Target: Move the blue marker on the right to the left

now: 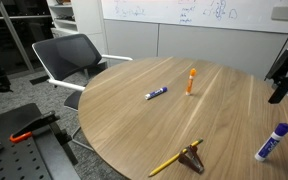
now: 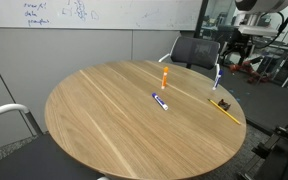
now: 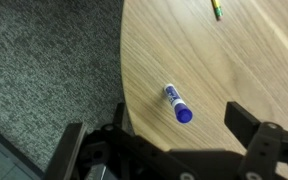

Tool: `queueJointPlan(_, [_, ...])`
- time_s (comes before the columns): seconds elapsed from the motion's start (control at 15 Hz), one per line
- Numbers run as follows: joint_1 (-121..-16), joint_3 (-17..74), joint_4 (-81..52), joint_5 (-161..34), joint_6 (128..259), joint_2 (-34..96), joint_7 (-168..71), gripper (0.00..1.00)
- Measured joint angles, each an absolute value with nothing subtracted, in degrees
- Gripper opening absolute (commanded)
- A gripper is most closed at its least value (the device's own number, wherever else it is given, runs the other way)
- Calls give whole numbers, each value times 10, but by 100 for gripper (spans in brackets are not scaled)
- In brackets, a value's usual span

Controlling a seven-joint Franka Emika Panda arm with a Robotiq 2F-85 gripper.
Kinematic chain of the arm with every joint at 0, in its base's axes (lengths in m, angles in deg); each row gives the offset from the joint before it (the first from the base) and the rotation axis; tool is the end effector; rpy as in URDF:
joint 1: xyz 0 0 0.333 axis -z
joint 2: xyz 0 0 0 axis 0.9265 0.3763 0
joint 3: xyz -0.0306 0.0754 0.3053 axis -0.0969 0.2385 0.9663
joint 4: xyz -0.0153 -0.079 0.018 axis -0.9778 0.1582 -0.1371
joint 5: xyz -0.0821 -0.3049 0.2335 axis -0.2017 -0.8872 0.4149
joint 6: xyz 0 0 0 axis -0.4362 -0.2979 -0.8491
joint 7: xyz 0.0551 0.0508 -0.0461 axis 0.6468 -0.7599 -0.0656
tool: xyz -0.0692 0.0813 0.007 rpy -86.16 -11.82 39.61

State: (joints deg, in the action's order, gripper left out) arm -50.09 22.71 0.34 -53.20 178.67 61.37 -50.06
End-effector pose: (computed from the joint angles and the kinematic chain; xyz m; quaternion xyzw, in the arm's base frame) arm 0.6634 -0.3064 0.2364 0.9536 -0.2991 -0.0326 0.0022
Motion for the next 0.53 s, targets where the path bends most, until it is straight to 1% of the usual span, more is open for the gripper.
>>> queueJointPlan(0.53, [-507,234,125,-532,1756,709,-547,100])
